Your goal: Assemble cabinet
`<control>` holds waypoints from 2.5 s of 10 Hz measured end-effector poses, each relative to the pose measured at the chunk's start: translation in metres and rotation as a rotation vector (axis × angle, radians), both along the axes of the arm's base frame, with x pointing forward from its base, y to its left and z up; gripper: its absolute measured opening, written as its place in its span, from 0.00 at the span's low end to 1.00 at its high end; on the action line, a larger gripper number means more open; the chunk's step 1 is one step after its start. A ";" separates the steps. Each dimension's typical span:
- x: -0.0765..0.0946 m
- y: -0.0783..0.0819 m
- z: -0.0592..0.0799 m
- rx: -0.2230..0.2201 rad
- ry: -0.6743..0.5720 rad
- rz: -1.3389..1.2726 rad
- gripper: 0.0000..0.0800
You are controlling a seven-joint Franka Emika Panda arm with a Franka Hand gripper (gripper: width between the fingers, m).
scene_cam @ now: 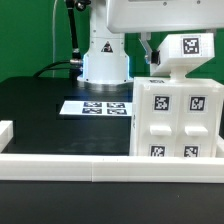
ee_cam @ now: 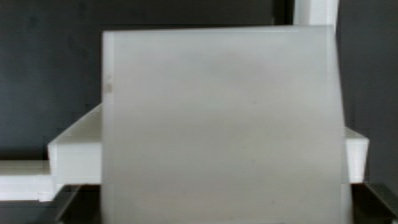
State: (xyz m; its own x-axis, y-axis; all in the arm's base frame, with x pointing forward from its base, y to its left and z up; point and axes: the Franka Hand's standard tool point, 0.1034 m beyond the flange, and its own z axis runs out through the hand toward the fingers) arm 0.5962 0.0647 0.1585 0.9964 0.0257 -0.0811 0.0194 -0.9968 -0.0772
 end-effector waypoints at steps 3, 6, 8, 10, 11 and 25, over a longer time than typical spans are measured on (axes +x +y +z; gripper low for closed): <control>0.006 0.004 0.001 0.002 0.040 0.005 0.70; 0.010 0.001 -0.003 0.002 0.048 0.006 0.70; 0.010 -0.004 -0.005 0.033 0.040 0.015 0.70; 0.004 -0.006 -0.006 0.048 0.000 -0.007 0.70; 0.005 -0.006 -0.006 0.045 -0.011 -0.009 0.70; -0.006 -0.019 0.002 0.015 -0.255 -0.005 1.00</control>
Offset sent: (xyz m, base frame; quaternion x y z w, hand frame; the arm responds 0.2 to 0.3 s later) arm 0.0174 0.0082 -0.0003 0.0207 -0.0361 -0.0052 0.9991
